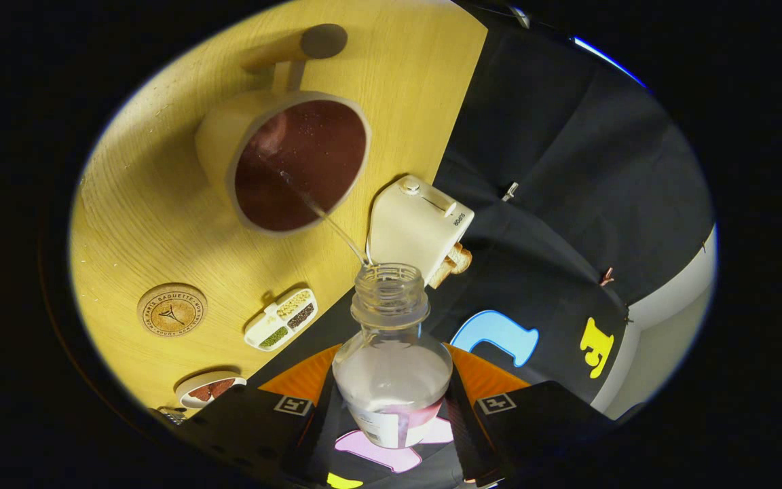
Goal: Take the bottle from table, then pour the juice into the cup, finally place the bottle on the coaster
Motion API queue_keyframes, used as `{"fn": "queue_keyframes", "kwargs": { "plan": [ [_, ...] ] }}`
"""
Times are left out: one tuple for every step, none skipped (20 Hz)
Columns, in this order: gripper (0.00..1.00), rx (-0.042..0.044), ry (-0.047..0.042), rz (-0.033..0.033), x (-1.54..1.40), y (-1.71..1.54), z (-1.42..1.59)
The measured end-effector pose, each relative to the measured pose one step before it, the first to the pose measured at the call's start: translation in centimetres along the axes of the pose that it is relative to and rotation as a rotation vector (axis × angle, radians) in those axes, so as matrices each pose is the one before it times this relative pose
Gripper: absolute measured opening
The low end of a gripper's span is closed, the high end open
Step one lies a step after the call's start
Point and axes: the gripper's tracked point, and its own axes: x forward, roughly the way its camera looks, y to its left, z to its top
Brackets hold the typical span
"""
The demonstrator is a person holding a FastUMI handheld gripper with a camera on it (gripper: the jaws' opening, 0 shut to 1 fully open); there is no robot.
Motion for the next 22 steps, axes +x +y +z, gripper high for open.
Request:
{"fn": "queue_keyframes", "kwargs": {
  "plan": [
    [0.72,-0.00969,-0.00660,0.00019,-0.041,0.099,0.056],
    [0.73,-0.00429,-0.00382,0.00091,-0.076,0.019,0.075],
    [0.73,-0.00155,-0.00067,-0.00026,0.069,-0.006,0.029],
    [0.73,0.00092,-0.00121,-0.00060,-0.060,-0.071,0.066],
    [0.72,0.00137,-0.00049,0.00036,-0.001,0.037,0.073],
    [0.73,0.00351,-0.00323,-0.00135,-0.043,-0.144,0.167],
    [0.73,0.00383,-0.00358,-0.00196,0.064,-0.145,0.105],
    [0.72,0.00020,-0.00239,-0.00345,-0.093,-0.135,0.124],
    [0.72,-0.00174,-0.00177,-0.00305,0.051,-0.101,0.139],
    [0.73,-0.00082,-0.00010,-0.00129,-0.064,-0.084,-0.026],
    [0.72,-0.00105,0.00017,0.00057,0.036,0.042,-0.076],
    [0.72,-0.00147,0.00141,0.00039,-0.088,0.059,-0.036],
    [0.72,-0.00255,0.00141,0.00250,0.071,0.110,-0.053],
    [0.72,-0.00098,0.00234,0.00252,-0.107,0.101,-0.045],
    [0.72,-0.00046,0.00104,0.00183,0.026,0.057,-0.021],
    [0.72,-0.00151,0.00230,0.00070,-0.059,0.009,-0.019],
    [0.72,-0.00122,0.00151,0.00006,0.095,-0.099,-0.033],
    [0.73,0.00009,0.00075,-0.00035,-0.131,-0.086,-0.038],
    [0.73,0.00246,0.00335,0.00239,-0.043,0.097,0.036],
    [0.73,0.00381,0.00377,0.00217,-0.061,0.112,0.031],
    [0.73,0.00686,0.00665,0.00397,0.082,0.139,-0.115],
    [0.73,0.00892,0.00740,0.01148,-0.217,0.396,-0.093]
  ]
}}
